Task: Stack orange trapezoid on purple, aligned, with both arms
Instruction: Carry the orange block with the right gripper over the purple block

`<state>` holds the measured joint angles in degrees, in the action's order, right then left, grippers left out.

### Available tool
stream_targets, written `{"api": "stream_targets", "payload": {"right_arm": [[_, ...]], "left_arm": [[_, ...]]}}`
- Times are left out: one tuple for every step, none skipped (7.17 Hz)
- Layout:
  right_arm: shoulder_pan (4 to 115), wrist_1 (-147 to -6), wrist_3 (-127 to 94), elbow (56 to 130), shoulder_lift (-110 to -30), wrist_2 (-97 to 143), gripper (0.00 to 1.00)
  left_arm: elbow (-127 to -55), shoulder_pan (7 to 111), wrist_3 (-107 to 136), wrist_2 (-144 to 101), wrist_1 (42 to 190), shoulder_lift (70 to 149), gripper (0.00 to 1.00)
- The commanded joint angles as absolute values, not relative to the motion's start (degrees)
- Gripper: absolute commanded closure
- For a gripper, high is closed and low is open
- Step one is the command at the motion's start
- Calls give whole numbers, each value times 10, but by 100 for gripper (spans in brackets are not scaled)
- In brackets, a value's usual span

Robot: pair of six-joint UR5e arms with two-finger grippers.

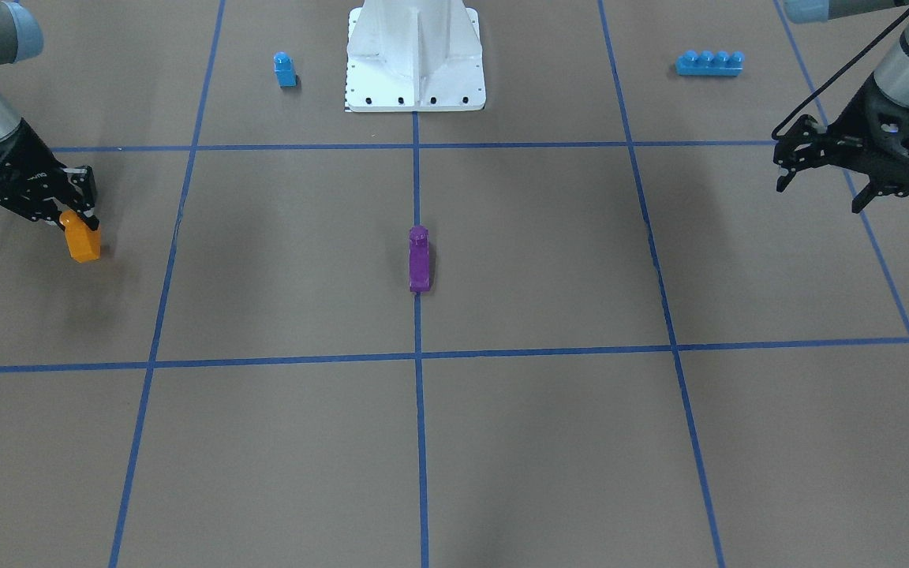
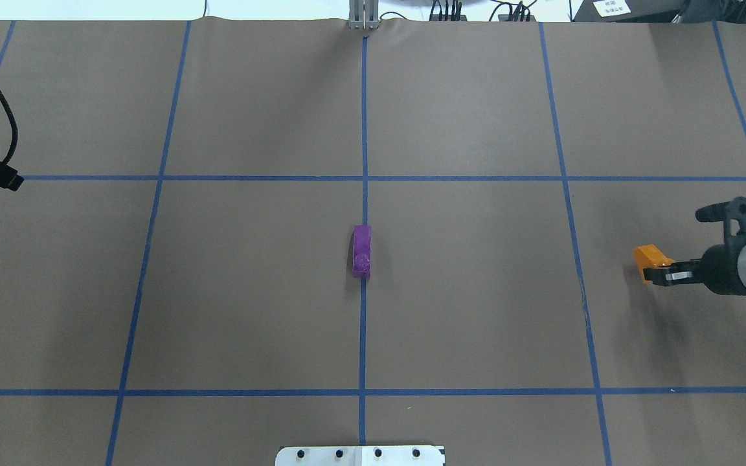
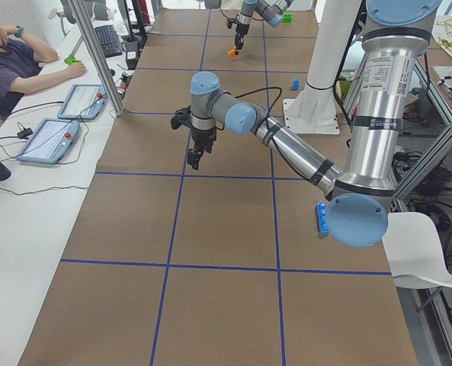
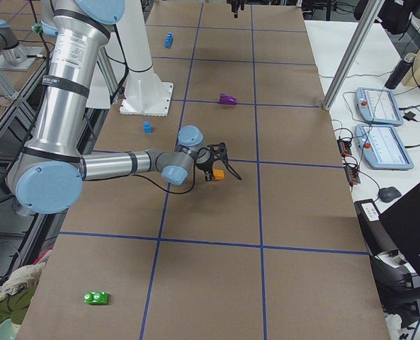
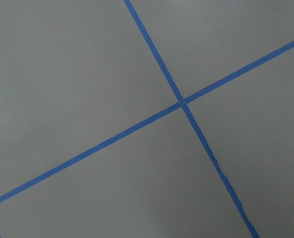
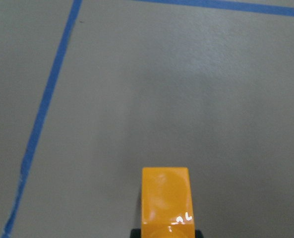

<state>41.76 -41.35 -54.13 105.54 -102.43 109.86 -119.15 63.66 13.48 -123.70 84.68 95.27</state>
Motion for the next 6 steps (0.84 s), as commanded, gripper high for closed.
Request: {"api": "stream_targets", "payload": {"right_arm": [[424, -609, -542, 1098, -883, 1127, 100], [424, -721, -548, 1131, -815, 1127, 100], [414, -832, -555, 1146, -728, 1127, 100], [385, -909, -596, 1144, -651, 1112, 100], [355, -913, -622, 1141, -611, 1081, 100], [336, -917, -669, 1107, -566, 1076, 100]], "left_arm": [[-1190, 637, 137, -1238, 857, 913, 0], [-1188, 646, 138, -1238, 857, 904, 0], [-1187, 660, 136, -1240, 857, 903, 0], [-1187, 672, 132, -1241, 857, 890, 0], [-1187, 687, 130, -1241, 857, 886, 0], [-1187, 696, 130, -1258, 857, 880, 0]]}}
